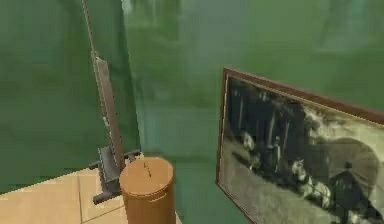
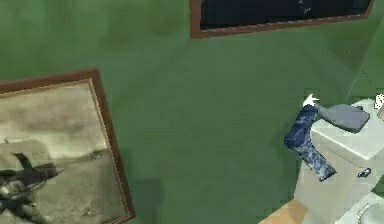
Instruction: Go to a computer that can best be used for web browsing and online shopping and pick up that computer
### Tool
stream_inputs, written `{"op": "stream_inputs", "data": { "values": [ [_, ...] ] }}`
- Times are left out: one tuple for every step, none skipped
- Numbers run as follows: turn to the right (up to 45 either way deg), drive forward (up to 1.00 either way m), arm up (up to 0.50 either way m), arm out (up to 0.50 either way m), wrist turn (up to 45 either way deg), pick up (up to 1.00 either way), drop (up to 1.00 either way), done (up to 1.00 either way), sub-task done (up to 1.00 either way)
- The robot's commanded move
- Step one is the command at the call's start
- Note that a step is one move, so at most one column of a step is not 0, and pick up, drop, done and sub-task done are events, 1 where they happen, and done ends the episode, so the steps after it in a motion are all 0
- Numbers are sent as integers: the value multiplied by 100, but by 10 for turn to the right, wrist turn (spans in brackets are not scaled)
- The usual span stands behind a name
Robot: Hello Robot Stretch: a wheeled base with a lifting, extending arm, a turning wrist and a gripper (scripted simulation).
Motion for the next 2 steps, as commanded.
{"op": "stream_inputs", "data": {
  "values": [
    [-450, 0, 0, 0, 0, 0, 0, 0, 0],
    [-450, 0, 0, 0, 0, 0, 0, 0, 0]
  ]
}}
